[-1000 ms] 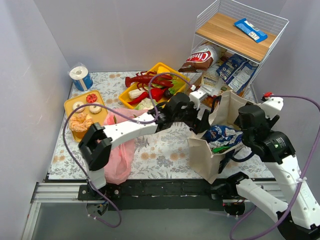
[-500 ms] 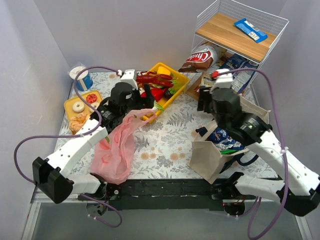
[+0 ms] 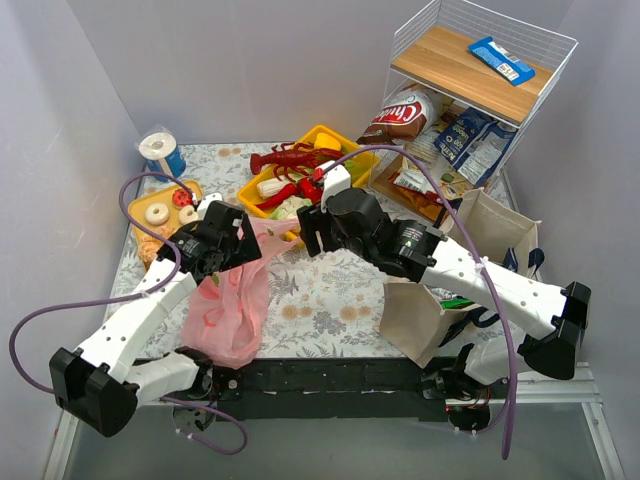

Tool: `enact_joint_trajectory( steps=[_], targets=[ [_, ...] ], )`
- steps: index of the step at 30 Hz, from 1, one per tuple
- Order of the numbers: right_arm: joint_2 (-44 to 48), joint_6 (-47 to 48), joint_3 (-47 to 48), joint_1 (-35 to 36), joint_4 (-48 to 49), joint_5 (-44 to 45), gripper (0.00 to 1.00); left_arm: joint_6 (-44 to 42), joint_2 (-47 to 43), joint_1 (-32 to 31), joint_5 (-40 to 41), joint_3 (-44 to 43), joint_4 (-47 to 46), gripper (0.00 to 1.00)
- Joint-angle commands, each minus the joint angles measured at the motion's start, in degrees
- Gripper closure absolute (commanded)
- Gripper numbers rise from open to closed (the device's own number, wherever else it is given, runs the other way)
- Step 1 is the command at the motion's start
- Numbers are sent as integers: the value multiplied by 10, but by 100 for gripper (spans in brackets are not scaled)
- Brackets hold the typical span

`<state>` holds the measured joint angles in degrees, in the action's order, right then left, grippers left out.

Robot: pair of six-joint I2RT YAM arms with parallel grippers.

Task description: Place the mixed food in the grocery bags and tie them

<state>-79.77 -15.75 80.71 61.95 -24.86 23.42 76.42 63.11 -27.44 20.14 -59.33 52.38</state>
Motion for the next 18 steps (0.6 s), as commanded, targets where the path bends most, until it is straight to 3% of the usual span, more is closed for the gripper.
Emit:
enact_joint_trajectory(
  steps=[1, 6, 11, 15, 18],
  targets=[
    [17, -17, 12, 0, 30, -31, 24, 8, -5, 22, -6, 36, 16, 18],
    [30, -36, -12, -1, 37, -50, 24, -13, 38, 49, -4, 44, -17, 28],
    [30, -51, -16, -2, 39, -70, 24, -41, 86, 90, -48, 51, -46, 38],
    [28, -53, -21, -1, 43, -72, 24, -48, 107, 93, -84, 55, -50, 41],
    [23, -60, -26, -1, 43, -77, 23, -48, 114, 93, -117, 62, -58, 50]
  ],
)
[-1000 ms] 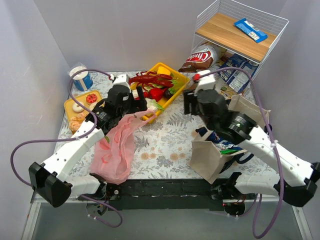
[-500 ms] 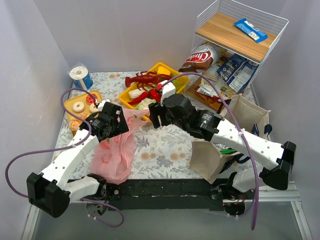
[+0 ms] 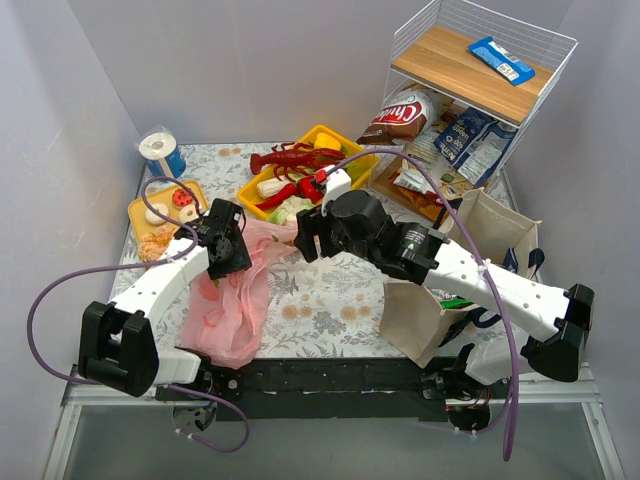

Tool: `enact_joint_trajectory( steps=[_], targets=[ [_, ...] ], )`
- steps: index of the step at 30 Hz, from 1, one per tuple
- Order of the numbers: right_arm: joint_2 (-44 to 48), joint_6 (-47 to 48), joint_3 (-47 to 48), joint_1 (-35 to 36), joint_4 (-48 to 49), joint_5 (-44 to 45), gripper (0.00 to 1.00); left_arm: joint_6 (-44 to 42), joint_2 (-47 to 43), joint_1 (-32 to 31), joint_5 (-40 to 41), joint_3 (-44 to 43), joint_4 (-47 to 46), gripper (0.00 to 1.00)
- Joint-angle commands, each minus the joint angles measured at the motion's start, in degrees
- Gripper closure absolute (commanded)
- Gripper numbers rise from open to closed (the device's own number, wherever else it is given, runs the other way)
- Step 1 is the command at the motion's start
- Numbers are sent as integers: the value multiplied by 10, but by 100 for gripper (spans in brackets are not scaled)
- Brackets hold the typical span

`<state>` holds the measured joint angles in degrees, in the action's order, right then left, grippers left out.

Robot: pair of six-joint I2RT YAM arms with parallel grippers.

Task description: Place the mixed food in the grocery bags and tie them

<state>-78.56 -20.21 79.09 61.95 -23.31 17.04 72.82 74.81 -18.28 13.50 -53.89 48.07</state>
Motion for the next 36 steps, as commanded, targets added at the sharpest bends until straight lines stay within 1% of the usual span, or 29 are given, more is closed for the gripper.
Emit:
enact_joint_trajectory(
  steps=[1, 2, 3, 4, 5, 6, 8, 9, 10, 12, 13, 14, 15, 17, 20, 24, 27, 30, 32, 36],
  targets=[
    [7, -18, -11, -1, 27, -19, 23, -10, -2, 2, -60, 9, -20, 55],
    [6, -20, -11, -1, 27, -24, 23, -8, -5, 2, -79, 12, -24, 71],
    [3, -22, -11, -2, 27, -28, 21, -4, -10, 2, -94, 17, -29, 80],
    [-1, -32, -12, -3, 25, -37, 21, 5, -17, 2, -110, 28, -43, 86],
    [-4, -37, -13, -6, 25, -45, 21, 11, -32, 2, -134, 34, -52, 98],
    [-5, -42, -16, -14, 27, -66, 20, 18, -43, 2, -162, 40, -63, 100],
    [-11, -60, -31, -25, 37, -95, 20, 44, -78, 1, -192, 51, -87, 100],
    [-13, -68, -37, -38, 40, -124, 20, 57, -91, 2, -196, 51, -100, 100],
    [-18, -81, -42, -45, 41, -136, 20, 91, -103, 1, -202, 49, -106, 100],
    [-27, -88, -52, -61, 43, -167, 20, 124, -137, 2, -223, 50, -134, 100],
    [-30, -92, -53, -64, 42, -167, 20, 141, -149, 2, -228, 53, -143, 100],
    [-32, -94, -53, -67, 35, -167, 21, 176, -156, 2, -233, 56, -153, 100],
    [-35, -96, -53, -68, 33, -184, 18, 189, -171, 1, -245, 59, -170, 100],
    [-36, -99, -58, -69, 34, -192, 18, 224, -183, 2, -254, 72, -186, 100],
    [-38, -109, -69, -69, 49, -206, 18, 258, -197, 2, -276, 91, -220, 100],
    [-60, -109, -86, -69, 54, -191, 19, 304, -206, 2, -313, 103, -272, 100],
    [-80, -111, -92, -72, 31, -174, 20, 316, -218, 2, -329, 113, -307, 100],
    [-80, -101, -118, -79, 62, -182, 21, 318, -222, 2, -336, 119, -308, 100],
    [-84, -94, -137, -80, 99, -191, 21, 326, -230, 2, -345, 126, -313, 100],
    [-121, -66, -133, -83, 120, -214, 21, 348, -248, 2, -359, 141, -333, 100]
  ],
)
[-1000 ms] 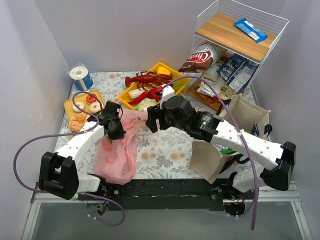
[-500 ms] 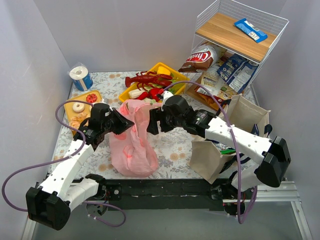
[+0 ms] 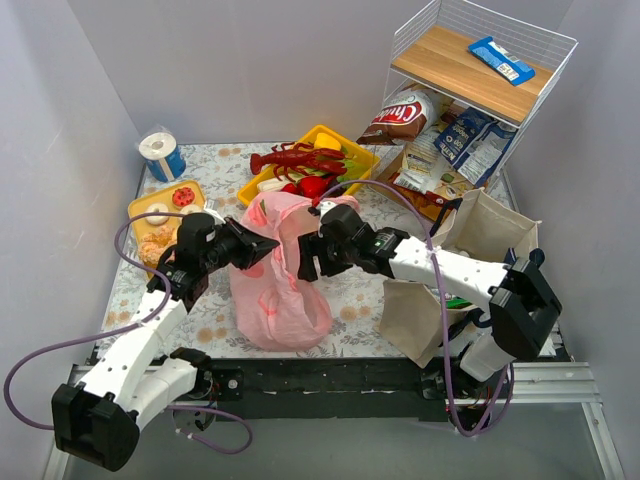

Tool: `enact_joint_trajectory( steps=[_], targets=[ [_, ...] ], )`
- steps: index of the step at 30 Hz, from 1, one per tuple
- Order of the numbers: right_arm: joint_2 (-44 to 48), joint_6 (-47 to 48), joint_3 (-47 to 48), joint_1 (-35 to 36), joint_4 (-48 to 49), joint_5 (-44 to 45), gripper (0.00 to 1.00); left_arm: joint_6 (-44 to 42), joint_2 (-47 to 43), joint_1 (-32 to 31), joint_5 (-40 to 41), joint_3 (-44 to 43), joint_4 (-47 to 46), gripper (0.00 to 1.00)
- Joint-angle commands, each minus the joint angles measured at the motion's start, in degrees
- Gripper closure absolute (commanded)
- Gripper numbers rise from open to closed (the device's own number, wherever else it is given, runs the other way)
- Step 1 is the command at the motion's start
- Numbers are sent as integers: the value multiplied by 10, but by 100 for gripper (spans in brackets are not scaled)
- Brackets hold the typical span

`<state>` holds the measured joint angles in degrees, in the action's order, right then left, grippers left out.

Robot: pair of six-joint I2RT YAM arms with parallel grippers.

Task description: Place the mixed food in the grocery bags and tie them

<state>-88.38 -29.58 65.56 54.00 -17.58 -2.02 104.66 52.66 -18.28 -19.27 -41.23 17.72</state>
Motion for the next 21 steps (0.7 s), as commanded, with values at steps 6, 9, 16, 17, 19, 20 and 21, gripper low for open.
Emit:
enact_joint_trajectory(
  steps=[6, 9, 16, 17, 19, 20, 21],
  targets=[
    [-43, 36, -27, -7, 157, -90, 37, 49, -45, 1, -41, 31, -52, 100],
    [-54, 40, 17, -14, 36, -8, 82, 14, -48, 4, -18, 8, -14, 100],
    [17, 1, -46, -98, -106, 144, 99, -71, -42, 10, 212, -74, 197, 100],
    [28, 1, -61, -117, -110, 147, 99, -73, -42, 10, 237, -74, 208, 100],
    [58, 6, -87, -128, -118, 163, 99, -70, -41, 11, 252, -63, 231, 100],
    [67, 9, -92, -130, -119, 170, 99, -68, -41, 10, 257, -60, 241, 100],
    [80, 14, -95, -130, -121, 184, 99, -68, -41, 10, 257, -56, 245, 100]
  ],
)
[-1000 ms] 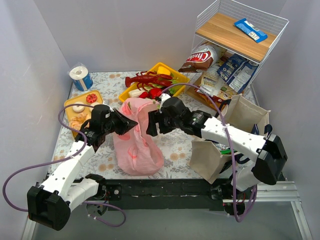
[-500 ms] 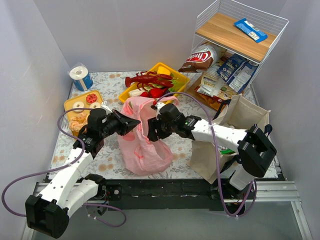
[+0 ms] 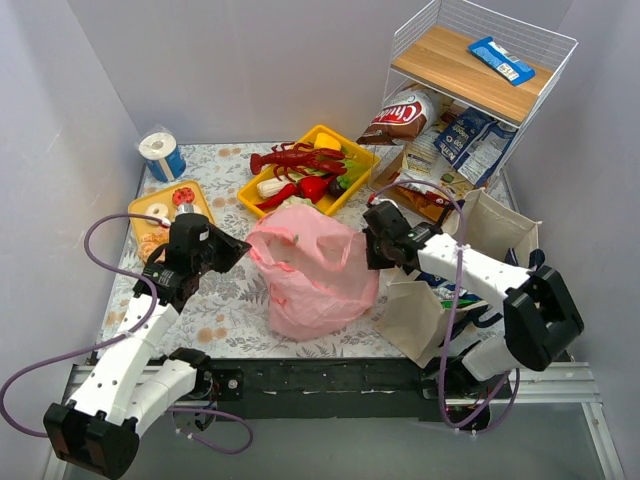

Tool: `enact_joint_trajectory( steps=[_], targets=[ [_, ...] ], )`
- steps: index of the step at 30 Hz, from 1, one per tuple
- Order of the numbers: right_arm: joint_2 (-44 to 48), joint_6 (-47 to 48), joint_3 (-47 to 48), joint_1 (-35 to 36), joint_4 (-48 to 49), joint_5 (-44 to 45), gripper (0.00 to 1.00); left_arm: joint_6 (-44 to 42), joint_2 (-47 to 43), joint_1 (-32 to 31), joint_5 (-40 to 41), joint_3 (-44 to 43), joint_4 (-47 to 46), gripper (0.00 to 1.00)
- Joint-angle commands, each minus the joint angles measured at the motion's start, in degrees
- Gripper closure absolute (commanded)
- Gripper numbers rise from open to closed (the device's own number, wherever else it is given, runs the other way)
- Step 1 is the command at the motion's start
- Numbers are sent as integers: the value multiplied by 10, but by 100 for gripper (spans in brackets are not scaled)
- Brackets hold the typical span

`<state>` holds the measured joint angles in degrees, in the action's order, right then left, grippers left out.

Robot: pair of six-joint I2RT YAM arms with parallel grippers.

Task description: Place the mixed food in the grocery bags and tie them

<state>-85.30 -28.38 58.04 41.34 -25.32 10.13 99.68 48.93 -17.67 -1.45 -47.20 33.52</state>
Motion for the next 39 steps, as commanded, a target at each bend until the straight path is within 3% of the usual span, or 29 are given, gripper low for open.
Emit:
enact_joint_trajectory(
  steps=[1, 5, 8, 9, 11, 19, 23, 25, 29, 31, 36, 39],
  targets=[
    [55, 10, -21, -3, -45, 65, 99, -16, -5, 4, 79, 11, 88, 100],
    [64, 60, 4, -2, -43, 44, 99, -56, -17, 4, 52, 24, 55, 100],
    [62, 106, 34, -1, -42, 11, 99, -124, -22, 4, 21, 15, 26, 47],
    [61, 117, 41, -1, -44, 0, 99, -140, -21, 4, 15, 10, 22, 20],
    [59, 135, 55, -1, -52, -19, 99, -200, -16, 4, 15, -13, 14, 3],
    [74, 150, 72, 32, -91, -27, 99, -310, 26, 4, 116, -118, 7, 2],
    [87, 127, 65, 41, -104, -20, 99, -384, 54, 4, -5, -157, -48, 2],
    [92, 120, 59, 44, -98, -23, 99, -394, 59, 4, -1, -163, -57, 2],
    [99, 112, 49, 48, -92, -36, 99, -389, 127, 19, 122, -192, 18, 2],
    [100, 111, 48, 49, -95, -41, 99, -375, 171, 39, 131, -205, 42, 2],
    [103, 112, 50, 50, -98, -37, 99, -332, 179, 99, 119, -199, 21, 2],
    [107, 112, 51, 50, -98, -35, 99, -319, 197, 146, 168, -179, 27, 2]
  ],
)
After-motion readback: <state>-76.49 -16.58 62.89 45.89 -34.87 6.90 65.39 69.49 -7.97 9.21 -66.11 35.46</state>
